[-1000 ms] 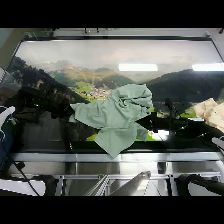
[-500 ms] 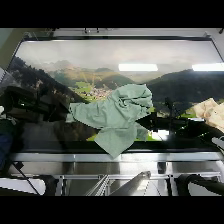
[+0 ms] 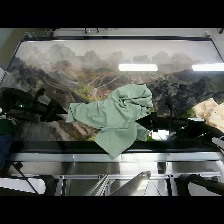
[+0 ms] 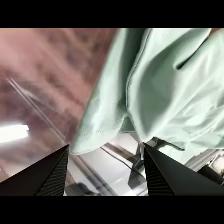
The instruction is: Fold the shirts.
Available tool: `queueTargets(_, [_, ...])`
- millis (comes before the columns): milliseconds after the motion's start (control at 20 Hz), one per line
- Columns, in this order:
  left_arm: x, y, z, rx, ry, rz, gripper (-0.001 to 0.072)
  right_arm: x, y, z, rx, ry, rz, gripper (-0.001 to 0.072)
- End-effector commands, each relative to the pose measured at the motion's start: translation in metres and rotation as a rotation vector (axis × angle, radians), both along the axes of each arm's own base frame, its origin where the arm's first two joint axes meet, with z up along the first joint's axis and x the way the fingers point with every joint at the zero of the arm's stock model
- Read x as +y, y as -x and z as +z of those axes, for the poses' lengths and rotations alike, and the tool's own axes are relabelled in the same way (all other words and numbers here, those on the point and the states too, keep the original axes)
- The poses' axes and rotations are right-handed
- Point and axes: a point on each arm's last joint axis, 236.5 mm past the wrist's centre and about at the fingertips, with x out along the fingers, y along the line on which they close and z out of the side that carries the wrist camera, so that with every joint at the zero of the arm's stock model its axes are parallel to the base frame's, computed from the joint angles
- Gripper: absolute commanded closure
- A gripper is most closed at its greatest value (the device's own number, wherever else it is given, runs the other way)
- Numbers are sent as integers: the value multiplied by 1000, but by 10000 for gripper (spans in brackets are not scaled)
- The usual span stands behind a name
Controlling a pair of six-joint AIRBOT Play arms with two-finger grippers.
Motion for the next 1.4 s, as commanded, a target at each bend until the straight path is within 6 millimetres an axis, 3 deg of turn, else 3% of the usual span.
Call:
queueTargets(0, [13, -5, -5, -11, -18, 49, 226, 0, 0, 0, -10, 3, 3, 692])
queueTargets(250, [5, 3, -24, 6, -33, 70, 227, 0, 0, 1, -13, 1, 5, 692])
queueTargets(500, [-31, -1, -28, -29, -60, -23, 230, 0, 0, 1, -13, -1, 6, 692])
queueTargets(550, [-39, 0, -28, -33, -64, -47, 358, 1, 0, 2, -13, -4, 8, 692])
queueTargets(600, [-46, 1, -29, -36, -71, -71, 622, 2, 0, 5, -18, -16, 9, 692])
queueTargets(650, [-50, 3, -30, -36, -75, -89, 688, 3, -1, 10, -34, -34, 8, 692])
queueTargets(750, [-53, 6, -27, -28, -62, -103, 689, 6, -6, 23, -58, -84, -6, 692])
queueTargets(850, [-54, 5, -5, -36, -22, -120, 689, 9, -8, 45, -104, -159, -2, 693])
queueTargets(900, [-55, -3, 20, -93, 9, -133, 689, 12, -8, 67, -156, -219, 16, 692])
queueTargets(1000, [-60, -23, 106, -301, 85, -132, 690, 13, 1, 150, -355, -399, 85, 692])
queueTargets(1050, [-62, -28, 168, -474, 107, -157, 689, 7, 10, 206, -505, -503, 108, 692])
queueTargets(1100, [-62, -25, 230, -652, 92, -184, 689, -6, 28, 275, -707, -610, 117, 692])
queueTargets(1150, [-58, -14, 299, -878, 28, -215, 688, -21, 50, 338, -907, -668, 103, 692])
queueTargets(1250, [-45, 24, 429, -1289, -199, -156, 688, -39, 98, 431, -1278, -556, 40, 692])
queueTargets(1350, [-32, 81, 541, -1638, -497, -34, 687, -45, 119, 490, -1545, -179, -125, 693])
